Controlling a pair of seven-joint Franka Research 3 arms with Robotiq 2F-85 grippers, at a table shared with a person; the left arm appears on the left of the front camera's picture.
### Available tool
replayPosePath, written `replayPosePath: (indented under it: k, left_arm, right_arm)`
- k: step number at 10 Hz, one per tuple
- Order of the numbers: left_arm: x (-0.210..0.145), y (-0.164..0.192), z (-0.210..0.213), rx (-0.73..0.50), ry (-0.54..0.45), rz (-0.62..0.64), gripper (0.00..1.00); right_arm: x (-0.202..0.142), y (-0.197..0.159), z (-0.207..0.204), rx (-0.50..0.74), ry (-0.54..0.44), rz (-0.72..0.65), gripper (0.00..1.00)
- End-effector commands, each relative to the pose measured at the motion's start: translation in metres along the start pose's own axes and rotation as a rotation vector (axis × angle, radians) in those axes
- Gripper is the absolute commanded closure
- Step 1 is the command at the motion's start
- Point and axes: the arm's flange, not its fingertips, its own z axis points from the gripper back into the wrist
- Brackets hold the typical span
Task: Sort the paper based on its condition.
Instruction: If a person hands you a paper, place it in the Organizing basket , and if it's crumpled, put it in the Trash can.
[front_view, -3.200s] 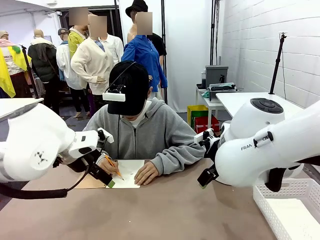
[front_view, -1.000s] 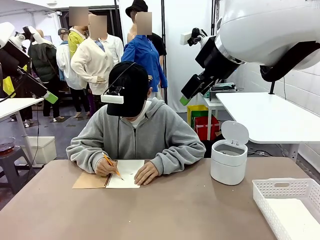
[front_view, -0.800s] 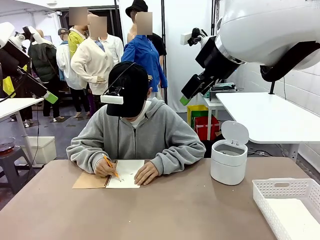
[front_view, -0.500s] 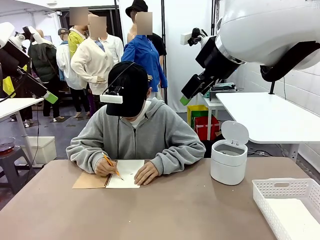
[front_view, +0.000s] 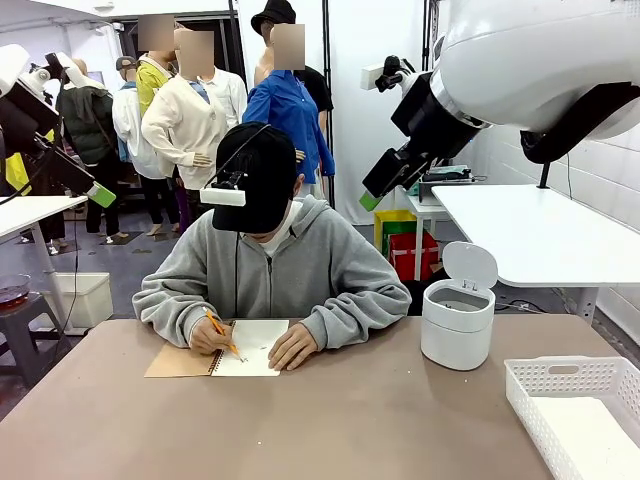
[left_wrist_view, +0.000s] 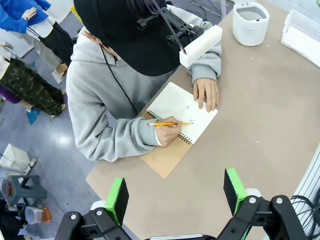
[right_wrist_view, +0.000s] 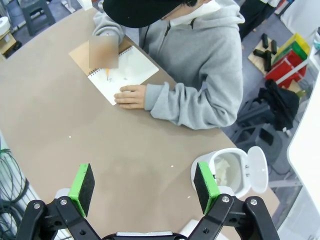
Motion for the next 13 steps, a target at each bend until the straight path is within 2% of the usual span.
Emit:
replayPosePath:
  k: [1,3,7,9,10,13]
  left_arm:
    - [0.000,0.000,0.000,0.000,0.000,0.000,0.00]
    - [0.004,-0.005,-0.001,-0.052,0.008,0.015,0.00]
    - [0.008,-0.011,0.002,-0.056,-0.011,0.007,0.00]
    - [0.001,-0.006,-0.007,-0.084,0.041,0.002,0.00]
    - [0.006,-0.010,-0.001,-0.034,-0.002,-0.008,0.00]
    - [0.006,-0.010,-0.001,-0.034,-0.002,-0.008,0.00]
  right_arm:
    - [-0.003,0.009,0.002,0.002,0.035,-0.021,0.00]
    - [-0.006,0.018,0.004,-0.003,0.055,-0.031,0.00]
    - [-0.009,0.037,0.008,-0.025,0.076,-0.045,0.00]
    - [-0.003,0.034,0.006,0.008,0.056,-0.033,0.00]
    - [-0.003,0.034,0.006,0.008,0.056,-0.033,0.00]
    - [-0.003,0.034,0.006,0.008,0.056,-0.033,0.00]
